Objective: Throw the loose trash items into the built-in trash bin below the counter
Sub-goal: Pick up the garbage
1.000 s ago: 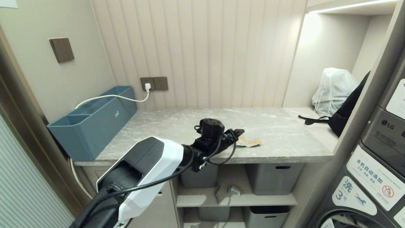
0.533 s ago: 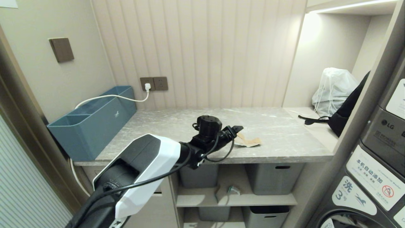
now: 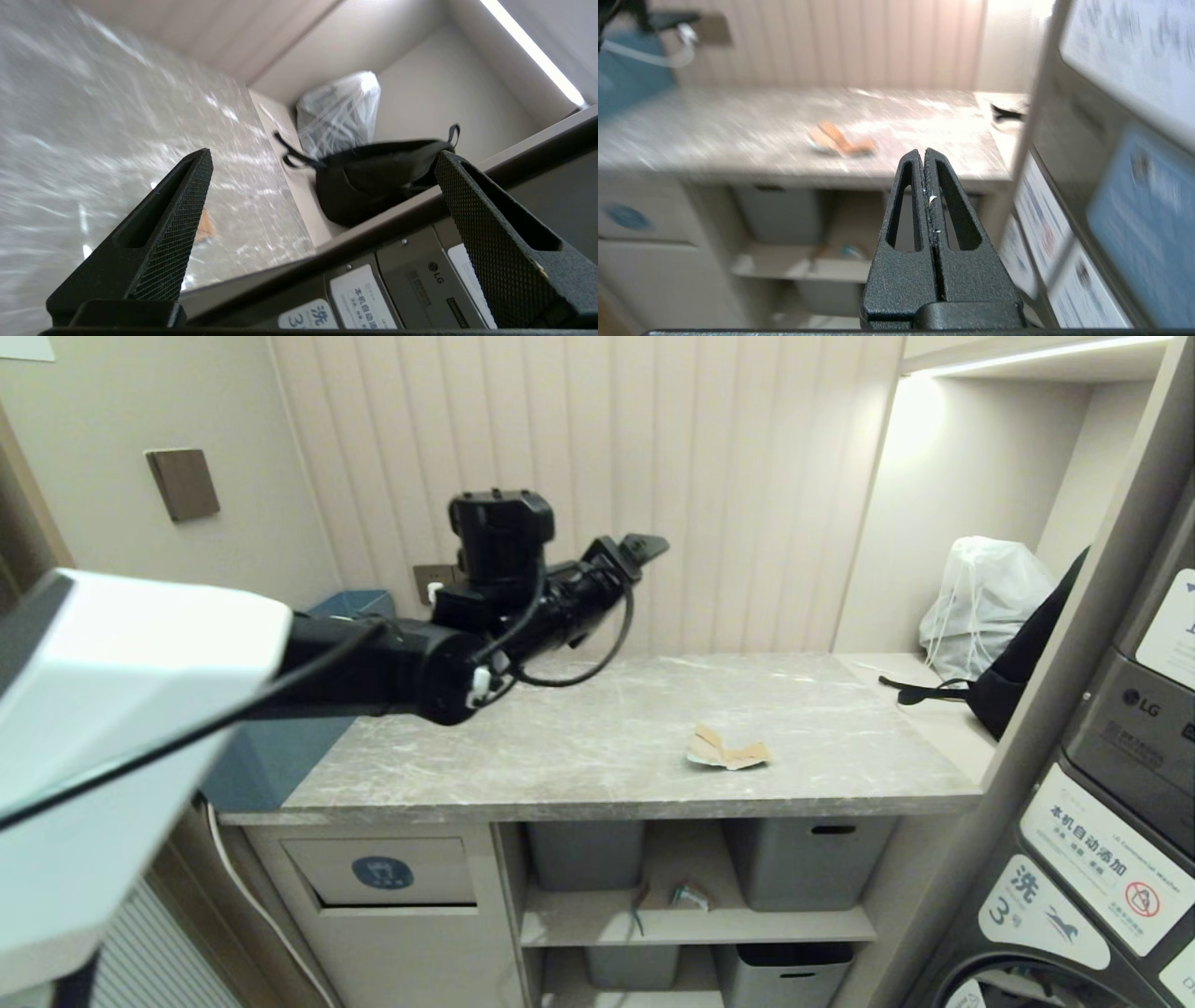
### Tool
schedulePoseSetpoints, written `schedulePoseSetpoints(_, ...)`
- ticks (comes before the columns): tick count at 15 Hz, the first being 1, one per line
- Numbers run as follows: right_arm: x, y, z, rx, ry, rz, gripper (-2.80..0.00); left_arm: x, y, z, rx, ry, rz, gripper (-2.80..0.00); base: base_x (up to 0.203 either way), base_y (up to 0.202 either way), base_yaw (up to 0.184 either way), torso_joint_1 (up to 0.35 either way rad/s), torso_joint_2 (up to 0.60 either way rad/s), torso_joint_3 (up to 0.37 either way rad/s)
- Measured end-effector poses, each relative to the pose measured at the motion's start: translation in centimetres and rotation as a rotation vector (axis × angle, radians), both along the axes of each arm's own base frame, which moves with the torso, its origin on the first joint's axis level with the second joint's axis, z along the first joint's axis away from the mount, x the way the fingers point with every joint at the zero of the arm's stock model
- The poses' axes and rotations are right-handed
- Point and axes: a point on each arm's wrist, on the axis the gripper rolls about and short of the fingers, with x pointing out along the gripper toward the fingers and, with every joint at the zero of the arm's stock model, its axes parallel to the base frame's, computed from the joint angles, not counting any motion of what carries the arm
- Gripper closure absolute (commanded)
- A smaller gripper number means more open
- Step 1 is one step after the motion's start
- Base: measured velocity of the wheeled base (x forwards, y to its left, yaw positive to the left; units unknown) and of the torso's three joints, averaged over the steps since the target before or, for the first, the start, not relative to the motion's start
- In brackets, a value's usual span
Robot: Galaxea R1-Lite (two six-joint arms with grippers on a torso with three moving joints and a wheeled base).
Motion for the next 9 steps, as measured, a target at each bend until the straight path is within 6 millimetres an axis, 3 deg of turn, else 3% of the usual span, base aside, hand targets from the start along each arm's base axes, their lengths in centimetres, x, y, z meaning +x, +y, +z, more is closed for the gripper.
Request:
schedulePoseSetpoints(2, 5.3, 0.3, 5.2, 0.086, 0.094, 0.065, 0.0, -2.9, 3.9, 3.4, 0.039, -0.071, 0.046, -2.8, 0.0, 0.0, 0.0, 0.0, 0.0, 0.0)
schedulePoseSetpoints(3, 8.7, 0.8, 6.6, 0.124, 0.164, 0.103, -2.8, -4.6, 5.5, 5.0, 0.05, -0.101, 0.064, -2.8, 0.0, 0.0, 0.0, 0.0, 0.0, 0.0)
schedulePoseSetpoints(4, 12.6, 1.6, 7.4, 0.16, 0.239, 0.142, -2.8, -6.3, 7.0, 6.3, 0.062, -0.122, 0.081, -2.8, 0.0, 0.0, 0.0, 0.0, 0.0, 0.0)
schedulePoseSetpoints(6, 19.3, 4.0, 6.9, 0.205, 0.356, 0.194, -2.8, -9.1, 9.2, 8.0, 0.084, -0.142, 0.106, -2.8, 0.0, 0.0, 0.0, 0.0, 0.0, 0.0)
schedulePoseSetpoints(9, 27.4, 8.2, 3.4, 0.262, 0.469, 0.213, -2.8, -12.0, 10.9, 9.4, 0.1, -0.183, 0.134, -2.8, 0.0, 0.0, 0.0, 0.0, 0.0, 0.0)
